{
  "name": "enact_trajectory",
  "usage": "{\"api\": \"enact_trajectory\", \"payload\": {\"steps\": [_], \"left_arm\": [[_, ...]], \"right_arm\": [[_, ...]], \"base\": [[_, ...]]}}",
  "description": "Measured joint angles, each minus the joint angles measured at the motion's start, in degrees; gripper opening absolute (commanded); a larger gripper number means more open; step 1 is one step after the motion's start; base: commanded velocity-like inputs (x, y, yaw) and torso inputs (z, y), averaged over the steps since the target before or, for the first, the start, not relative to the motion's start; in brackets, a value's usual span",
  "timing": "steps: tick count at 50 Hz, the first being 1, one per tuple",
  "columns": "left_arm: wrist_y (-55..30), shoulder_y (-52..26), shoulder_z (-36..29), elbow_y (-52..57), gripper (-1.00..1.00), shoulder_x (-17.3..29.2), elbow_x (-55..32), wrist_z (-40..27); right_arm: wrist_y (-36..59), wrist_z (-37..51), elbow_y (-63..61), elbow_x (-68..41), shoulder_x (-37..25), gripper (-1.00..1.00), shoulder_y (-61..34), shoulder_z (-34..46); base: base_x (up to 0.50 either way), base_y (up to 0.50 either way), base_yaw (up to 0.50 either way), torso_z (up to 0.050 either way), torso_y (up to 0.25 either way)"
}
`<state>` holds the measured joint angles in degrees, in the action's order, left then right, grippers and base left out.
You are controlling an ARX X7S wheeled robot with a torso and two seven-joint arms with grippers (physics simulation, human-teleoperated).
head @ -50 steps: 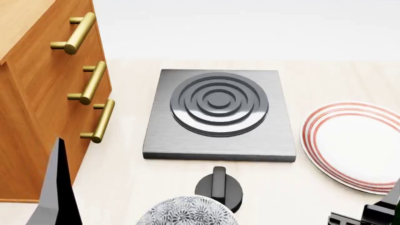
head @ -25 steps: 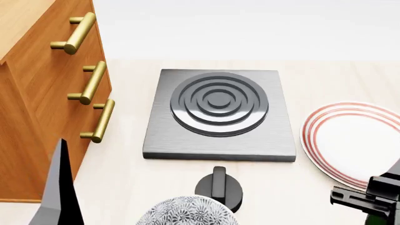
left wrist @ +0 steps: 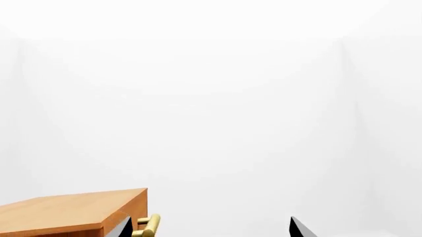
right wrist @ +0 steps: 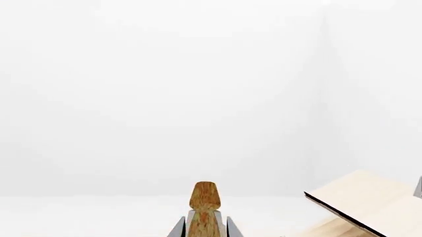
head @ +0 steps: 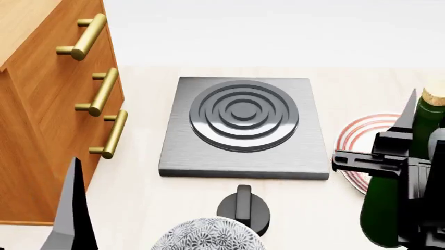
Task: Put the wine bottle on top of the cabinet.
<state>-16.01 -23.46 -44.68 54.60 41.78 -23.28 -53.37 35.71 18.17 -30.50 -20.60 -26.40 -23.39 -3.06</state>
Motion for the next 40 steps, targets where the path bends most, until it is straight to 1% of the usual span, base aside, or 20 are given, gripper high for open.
{"api": "enact_trajectory", "payload": {"steps": [22,40], "left_arm": [[0.62,-0.16,-1.59,-1.45,1.00,-1.23,0.32,1.13],[-1.32,-2.56,-6.13,-3.94,1.00,-6.40,-0.33,4.71]], "right_arm": [[4.89,-3.15,0.17,-2.45,2.08,-1.00,-11.82,8.83],[6.56,-4.38,-0.10,-3.00,4.39,-1.00,-17.29,14.47]], "base": [[0.00,0.00,0.00,0.000,0.000],[0.00,0.00,0.00,0.000,0.001]]}}
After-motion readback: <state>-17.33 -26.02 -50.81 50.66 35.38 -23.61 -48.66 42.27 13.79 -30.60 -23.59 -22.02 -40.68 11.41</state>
